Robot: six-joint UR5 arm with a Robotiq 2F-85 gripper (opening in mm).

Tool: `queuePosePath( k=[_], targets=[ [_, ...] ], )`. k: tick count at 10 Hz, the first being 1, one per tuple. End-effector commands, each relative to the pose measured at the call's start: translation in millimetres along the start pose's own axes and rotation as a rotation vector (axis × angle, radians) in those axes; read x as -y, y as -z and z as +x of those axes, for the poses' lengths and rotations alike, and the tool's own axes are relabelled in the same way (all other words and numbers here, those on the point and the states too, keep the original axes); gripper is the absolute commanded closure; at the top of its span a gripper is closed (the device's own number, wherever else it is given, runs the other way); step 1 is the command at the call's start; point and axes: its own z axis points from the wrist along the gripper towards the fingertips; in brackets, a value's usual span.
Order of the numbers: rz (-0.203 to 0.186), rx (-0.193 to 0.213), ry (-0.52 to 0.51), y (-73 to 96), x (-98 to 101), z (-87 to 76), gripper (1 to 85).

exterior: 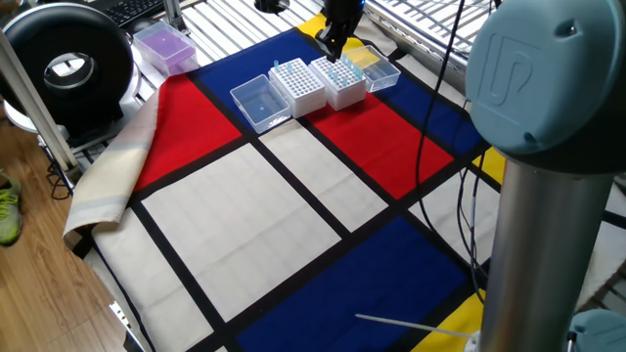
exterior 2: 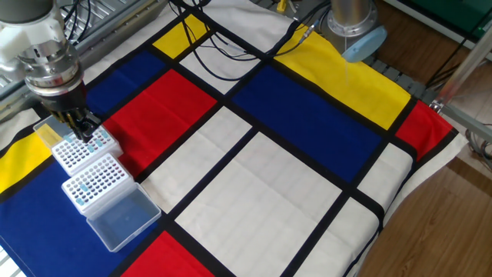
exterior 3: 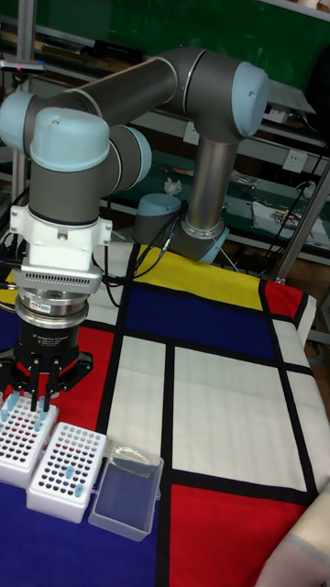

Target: Transfer all medium pipette tips from one holder to another

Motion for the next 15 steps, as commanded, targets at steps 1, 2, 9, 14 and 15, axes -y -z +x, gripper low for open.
queuePosePath(
  k=[1,2,9,14,15],
  targets=[
    [0.001,0.001,0.007,-0.2,1.7,-1.9,65.0],
    [0.009,-0.003,0.007,-0.7,1.6,-5.5,65.0],
    [0.006,0.018,0.034,-14.2,-36.1,-71.7,58.3],
    [0.016,0.016,0.035,-24.6,-42.7,-87.2,58.7],
    [0.026,0.018,0.041,-26.0,-42.3,-89.9,58.7]
  ],
)
